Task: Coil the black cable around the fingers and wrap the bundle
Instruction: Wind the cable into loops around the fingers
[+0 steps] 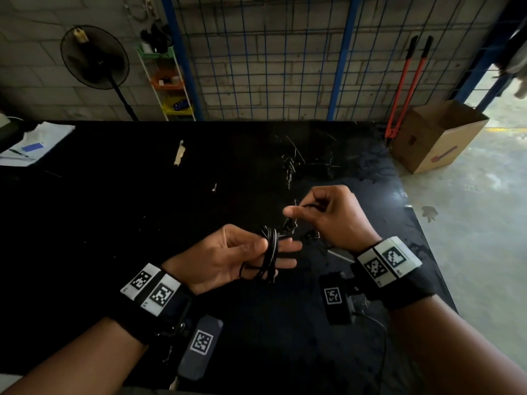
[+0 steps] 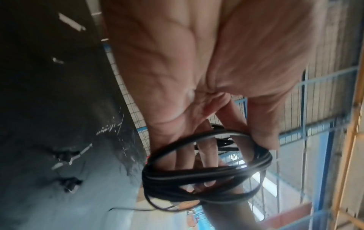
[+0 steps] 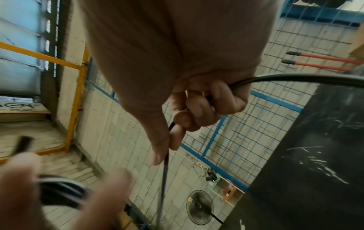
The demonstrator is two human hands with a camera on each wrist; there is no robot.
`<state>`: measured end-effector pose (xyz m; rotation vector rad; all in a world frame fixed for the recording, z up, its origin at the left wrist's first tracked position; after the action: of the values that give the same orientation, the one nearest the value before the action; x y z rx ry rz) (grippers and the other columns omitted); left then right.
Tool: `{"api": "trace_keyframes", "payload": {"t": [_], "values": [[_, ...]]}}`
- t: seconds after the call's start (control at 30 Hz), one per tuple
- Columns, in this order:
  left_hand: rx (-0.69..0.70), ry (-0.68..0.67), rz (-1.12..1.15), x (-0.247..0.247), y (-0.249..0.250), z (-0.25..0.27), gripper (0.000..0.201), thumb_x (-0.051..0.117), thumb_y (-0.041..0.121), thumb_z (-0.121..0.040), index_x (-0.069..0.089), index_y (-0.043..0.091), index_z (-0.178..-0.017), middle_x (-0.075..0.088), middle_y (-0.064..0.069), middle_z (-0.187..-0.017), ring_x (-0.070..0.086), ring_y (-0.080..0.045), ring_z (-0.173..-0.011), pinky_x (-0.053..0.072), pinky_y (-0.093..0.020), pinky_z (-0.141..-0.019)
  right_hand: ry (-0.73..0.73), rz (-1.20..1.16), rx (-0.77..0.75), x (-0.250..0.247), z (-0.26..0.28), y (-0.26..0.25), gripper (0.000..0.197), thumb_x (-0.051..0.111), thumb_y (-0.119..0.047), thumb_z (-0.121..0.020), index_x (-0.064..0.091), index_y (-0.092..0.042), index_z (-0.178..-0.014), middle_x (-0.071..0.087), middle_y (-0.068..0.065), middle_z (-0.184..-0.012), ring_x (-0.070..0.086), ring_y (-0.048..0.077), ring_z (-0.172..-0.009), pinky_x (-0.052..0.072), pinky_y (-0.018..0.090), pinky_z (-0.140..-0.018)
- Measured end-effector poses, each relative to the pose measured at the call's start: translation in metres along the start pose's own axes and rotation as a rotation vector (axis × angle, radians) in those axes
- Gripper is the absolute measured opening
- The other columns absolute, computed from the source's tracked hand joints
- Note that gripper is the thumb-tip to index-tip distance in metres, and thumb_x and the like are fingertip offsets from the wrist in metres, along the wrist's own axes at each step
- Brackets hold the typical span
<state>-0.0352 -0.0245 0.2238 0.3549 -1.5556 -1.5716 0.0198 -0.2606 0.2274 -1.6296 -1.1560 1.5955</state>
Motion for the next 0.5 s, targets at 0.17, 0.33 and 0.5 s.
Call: {"api": "trace_keyframes", "payload": {"t": [0.17, 0.33, 0.5], "values": [[-0.048, 0.122, -0.06, 0.002, -0.009, -0.005, 0.041, 0.054, 0.02, -0.1, 0.063, -0.012, -0.124, 0.062, -0.017, -0.147, 0.06, -0.034, -0.136, 0.055, -0.044, -0.105, -0.007, 0.059, -0.079, 0.007, 0.01, -0.026, 0.03, 0.089, -0.038, -0.078, 0.071, -0.019, -0.064, 0.064, -0.007, -0.057, 0.057, -0.001, -0.05, 0.044, 0.009, -0.053], [0.014, 0.269, -0.065, -0.002, -0.013, -0.009, 0.04, 0.055, 0.023, -0.097, 0.069, 0.002, -0.128, 0.067, -0.009, -0.142, 0.063, -0.028, -0.133, 0.053, -0.046, -0.108, 0.019, 0.034, -0.117, 0.009, 0.029, -0.038, 0.023, 0.083, -0.023, -0.088, 0.076, -0.014, -0.069, 0.057, -0.026, -0.046, 0.058, -0.007, -0.048, 0.04, 0.004, -0.052], [0.111, 0.464, 0.011, -0.01, -0.016, -0.017, 0.034, 0.059, 0.027, -0.096, 0.076, 0.01, -0.119, 0.07, -0.009, -0.137, 0.064, -0.028, -0.131, 0.053, -0.049, -0.107, 0.052, 0.031, -0.204, 0.018, 0.047, -0.041, 0.008, 0.079, -0.017, -0.091, 0.086, -0.021, -0.092, 0.058, -0.03, -0.051, 0.063, 0.003, -0.052, 0.045, 0.012, -0.054]]}}
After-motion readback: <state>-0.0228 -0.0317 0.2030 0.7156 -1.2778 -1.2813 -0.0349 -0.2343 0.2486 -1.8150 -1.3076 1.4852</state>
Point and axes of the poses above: each hand's wrist, its own z-axis away from the middle knuckle, its own x-axis out of the palm, y = z × x, the point moved 1 cm from there along -z, towards the middle knuckle
